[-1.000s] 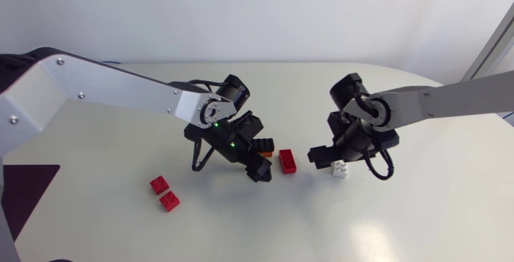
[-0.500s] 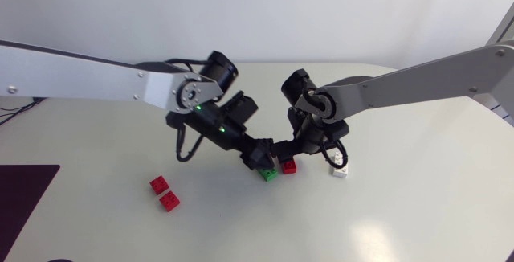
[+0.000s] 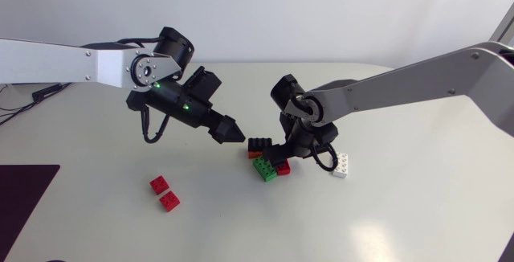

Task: Sort duplo bricks by size, large to the right and small to the left

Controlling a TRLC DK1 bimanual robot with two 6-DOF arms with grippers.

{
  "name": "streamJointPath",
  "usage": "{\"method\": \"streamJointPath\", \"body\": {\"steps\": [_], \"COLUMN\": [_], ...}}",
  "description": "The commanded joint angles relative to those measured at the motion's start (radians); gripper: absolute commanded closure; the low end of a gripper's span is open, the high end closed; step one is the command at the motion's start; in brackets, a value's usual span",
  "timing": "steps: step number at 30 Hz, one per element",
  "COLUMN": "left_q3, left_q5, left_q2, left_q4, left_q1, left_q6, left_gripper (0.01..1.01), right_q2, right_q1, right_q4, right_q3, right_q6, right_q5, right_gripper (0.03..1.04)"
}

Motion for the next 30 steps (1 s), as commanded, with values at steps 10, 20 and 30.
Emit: {"method": "streamJointPath", "body": {"steps": [10, 20, 30], "left_q3": [-0.032, -0.017, -0.008], "left_q5": [0.011, 0.005, 0.005], "left_q2": [0.006, 0.051, 0.088], "left_q4": [-0.008, -0.006, -0.005], "left_q1": [0.010, 0.028, 0.022], "left_q6": [0.044, 0.077, 0.099], "left_gripper": [0.059, 0.059, 0.059], "right_q2": [-0.002, 0.075, 0.066], "right_q1": [0.034, 0.044, 0.028], "right_q4": [-0.040, -0.006, 0.041], "right_q3": [0.073, 0.064, -0.013], "right_q6": [0.030, 0.039, 0.015], "right_q5": [0.001, 0.001, -0.013], "right_gripper": [0.16, 0.29, 0.75]}}
